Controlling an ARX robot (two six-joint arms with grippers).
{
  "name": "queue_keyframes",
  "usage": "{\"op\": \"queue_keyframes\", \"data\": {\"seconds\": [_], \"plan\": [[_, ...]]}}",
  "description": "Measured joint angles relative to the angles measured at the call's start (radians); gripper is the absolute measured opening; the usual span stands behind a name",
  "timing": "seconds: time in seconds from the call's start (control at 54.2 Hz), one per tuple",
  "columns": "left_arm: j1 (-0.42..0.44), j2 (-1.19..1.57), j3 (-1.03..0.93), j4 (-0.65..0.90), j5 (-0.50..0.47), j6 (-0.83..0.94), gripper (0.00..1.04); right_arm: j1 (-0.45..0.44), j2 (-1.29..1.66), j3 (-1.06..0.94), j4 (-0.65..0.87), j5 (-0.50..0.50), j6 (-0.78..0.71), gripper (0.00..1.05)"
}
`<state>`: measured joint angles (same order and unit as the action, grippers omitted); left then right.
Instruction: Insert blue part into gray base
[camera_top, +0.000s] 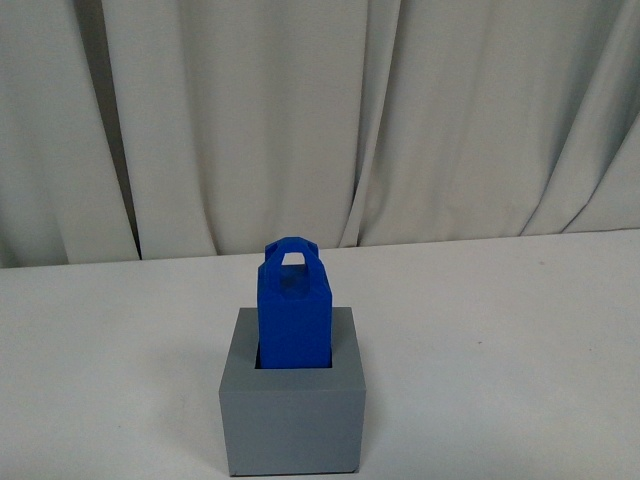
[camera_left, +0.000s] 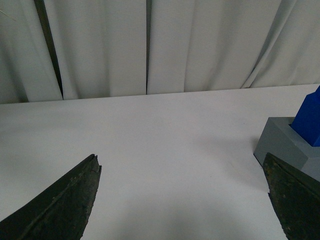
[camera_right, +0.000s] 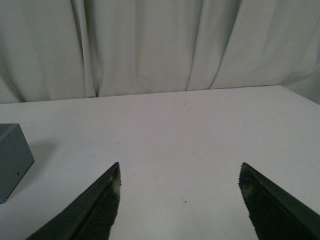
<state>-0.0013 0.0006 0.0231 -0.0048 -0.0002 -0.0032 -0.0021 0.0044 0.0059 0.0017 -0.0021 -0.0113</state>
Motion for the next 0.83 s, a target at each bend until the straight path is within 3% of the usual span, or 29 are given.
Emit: {"op": "queue_keyframes", "data": {"seconds": [0.148,0.185,0.831], "plan": [[0.000,0.000,0.000,0.000,0.000,0.000,0.99,0.000,0.000,0.000,0.000,0.000,0.000,0.97],[0.000,0.000,0.000,0.000,0.000,0.000,0.99,0.000,0.000,0.000,0.000,0.000,0.001,0.99],[0.000,0.000,0.000,0.000,0.000,0.000,0.99,0.000,0.000,0.000,0.000,0.000,0.001,0.97]]}}
